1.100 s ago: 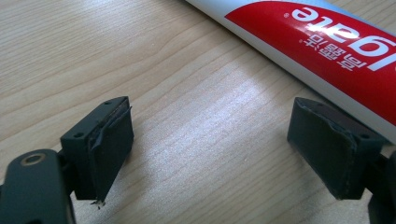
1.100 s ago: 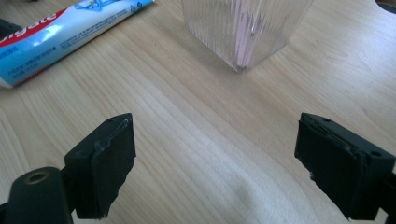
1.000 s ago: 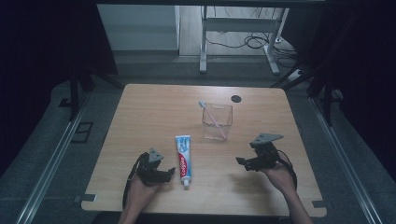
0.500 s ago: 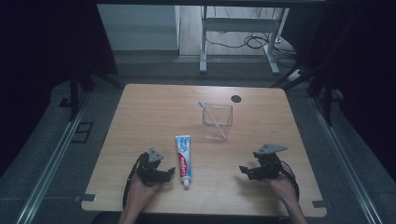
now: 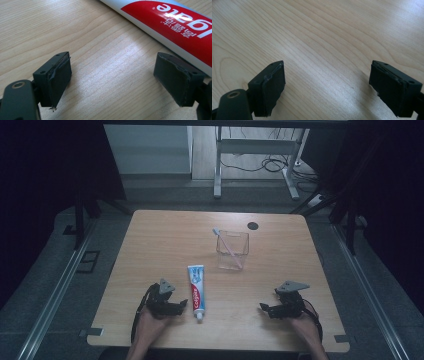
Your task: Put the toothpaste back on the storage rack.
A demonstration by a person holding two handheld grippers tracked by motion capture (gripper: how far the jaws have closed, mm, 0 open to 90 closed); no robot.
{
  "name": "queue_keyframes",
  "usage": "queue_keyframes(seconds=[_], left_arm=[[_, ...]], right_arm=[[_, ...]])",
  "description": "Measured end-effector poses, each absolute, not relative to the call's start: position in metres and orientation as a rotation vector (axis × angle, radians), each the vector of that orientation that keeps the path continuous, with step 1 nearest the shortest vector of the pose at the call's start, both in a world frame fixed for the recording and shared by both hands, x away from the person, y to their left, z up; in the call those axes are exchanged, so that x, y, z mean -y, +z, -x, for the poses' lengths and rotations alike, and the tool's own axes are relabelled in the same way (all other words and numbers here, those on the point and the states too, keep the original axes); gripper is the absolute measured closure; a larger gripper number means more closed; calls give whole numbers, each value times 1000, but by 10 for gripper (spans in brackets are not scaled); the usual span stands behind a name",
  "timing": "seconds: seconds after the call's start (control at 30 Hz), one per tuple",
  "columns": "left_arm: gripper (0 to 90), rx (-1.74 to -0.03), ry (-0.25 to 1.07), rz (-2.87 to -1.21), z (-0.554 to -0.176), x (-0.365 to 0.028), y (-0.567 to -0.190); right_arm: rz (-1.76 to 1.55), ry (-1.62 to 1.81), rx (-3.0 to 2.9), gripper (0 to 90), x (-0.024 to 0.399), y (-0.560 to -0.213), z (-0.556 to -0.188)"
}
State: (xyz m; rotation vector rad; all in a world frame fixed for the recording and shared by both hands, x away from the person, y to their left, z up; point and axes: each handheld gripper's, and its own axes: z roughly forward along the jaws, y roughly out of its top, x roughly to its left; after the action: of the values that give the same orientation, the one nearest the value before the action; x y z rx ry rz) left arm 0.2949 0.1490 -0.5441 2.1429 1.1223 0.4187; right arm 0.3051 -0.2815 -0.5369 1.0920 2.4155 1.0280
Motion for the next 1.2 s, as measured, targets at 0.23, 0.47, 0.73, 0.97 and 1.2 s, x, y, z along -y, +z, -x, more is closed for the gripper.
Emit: queue_keyframes(seconds=[0.23,0.47,0.73,0.97,1.2], left_arm=[[152,-1143,419,-2162,-295,-147,-542],[160,-1146,416,-2164,-296,-146,-535],[178,-1154,396,-2166,-298,-143,-529],[179,-1152,399,-2182,-300,-133,-518],[182,-1135,378,-2196,-300,-111,-507]], right_arm=[[-1072,1044,-2404,134,284,-542,-303],[-1069,1038,-2404,133,284,-542,-303],[-1072,1039,-2399,136,284,-542,-303],[-1073,1037,-2398,137,284,-542,-303],[-1073,1037,-2398,136,284,-542,-303]])
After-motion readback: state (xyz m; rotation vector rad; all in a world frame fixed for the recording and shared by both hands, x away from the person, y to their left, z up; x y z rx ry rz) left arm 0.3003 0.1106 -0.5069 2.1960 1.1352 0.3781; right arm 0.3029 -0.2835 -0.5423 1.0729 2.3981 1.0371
